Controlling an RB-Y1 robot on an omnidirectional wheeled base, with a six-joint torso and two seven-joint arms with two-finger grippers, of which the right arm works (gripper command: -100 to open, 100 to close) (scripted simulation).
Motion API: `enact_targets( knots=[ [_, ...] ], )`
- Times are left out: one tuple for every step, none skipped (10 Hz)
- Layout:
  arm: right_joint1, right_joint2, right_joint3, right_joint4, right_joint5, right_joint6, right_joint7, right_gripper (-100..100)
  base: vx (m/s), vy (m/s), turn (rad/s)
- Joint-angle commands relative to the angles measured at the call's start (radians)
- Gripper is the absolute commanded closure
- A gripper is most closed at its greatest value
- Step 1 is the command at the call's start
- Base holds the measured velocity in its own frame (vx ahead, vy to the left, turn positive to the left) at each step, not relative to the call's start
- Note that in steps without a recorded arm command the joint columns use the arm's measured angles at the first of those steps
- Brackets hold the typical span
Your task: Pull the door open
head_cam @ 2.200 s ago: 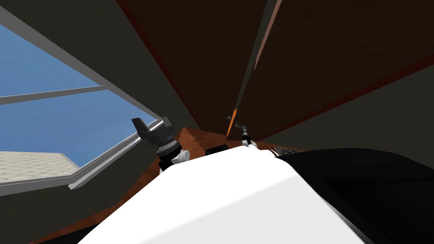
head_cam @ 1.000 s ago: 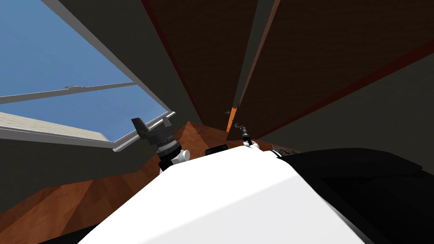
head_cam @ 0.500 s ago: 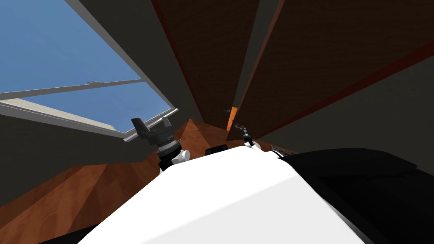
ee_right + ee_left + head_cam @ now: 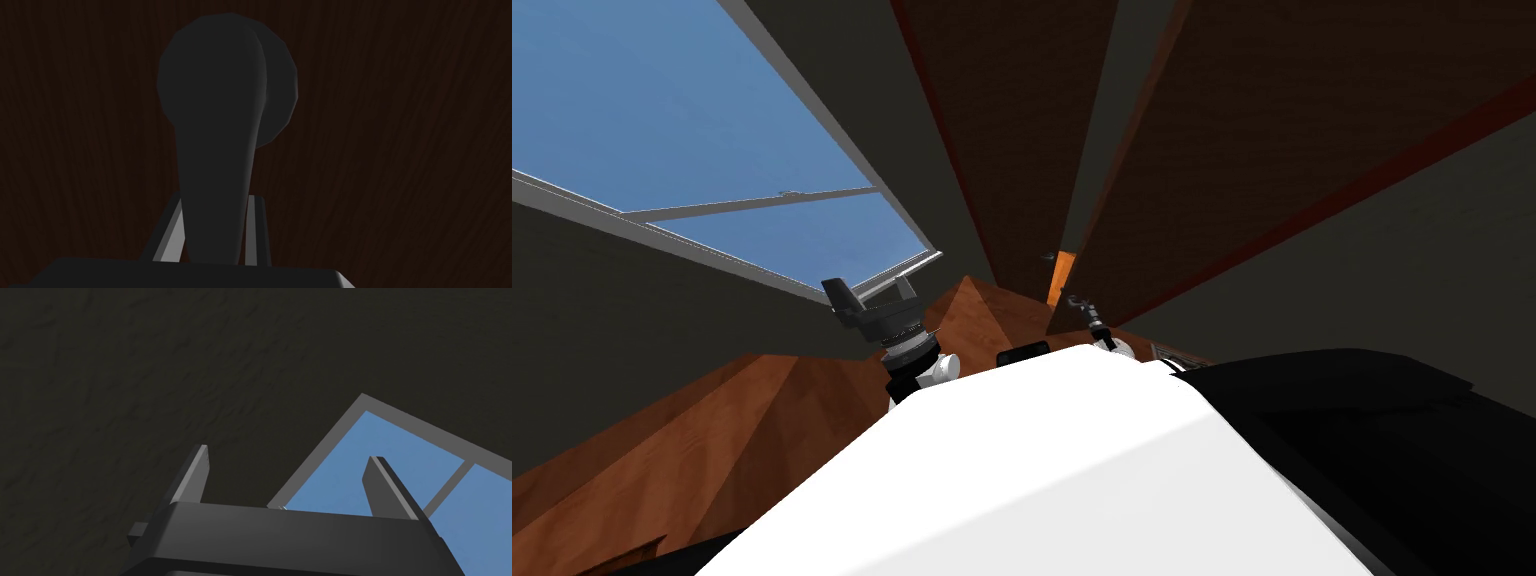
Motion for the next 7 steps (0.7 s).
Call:
enact_targets(
  knots=[
    [0.022, -0.001, 0.021, -0.02, 0.012, -0.019, -0.019, 100, -0.212, -0.029, 0.102],
    [0.007, -0.007, 0.007, 0.003, 0.004, -0.018, -0.011, 100, -0.102, -0.02, -0.003],
    [0.028, -0.015, 0.018, 0.008, 0.012, -0.048, -0.024, 100, -0.153, -0.03, 0.132],
    [0.033, -0.017, 0.021, 0.009, 0.014, -0.057, -0.028, 100, -0.188, -0.056, 0.127],
    [0.045, -0.023, 0.028, 0.011, 0.018, -0.077, -0.035, 100, -0.162, -0.059, 0.118],
    [0.051, -0.025, 0.031, 0.011, 0.02, -0.087, -0.039, 100, -0.136, -0.048, 0.107],
    [0.063, -0.031, 0.038, 0.013, 0.025, -0.108, -0.048, 100, -0.144, -0.039, 0.126]
  ],
)
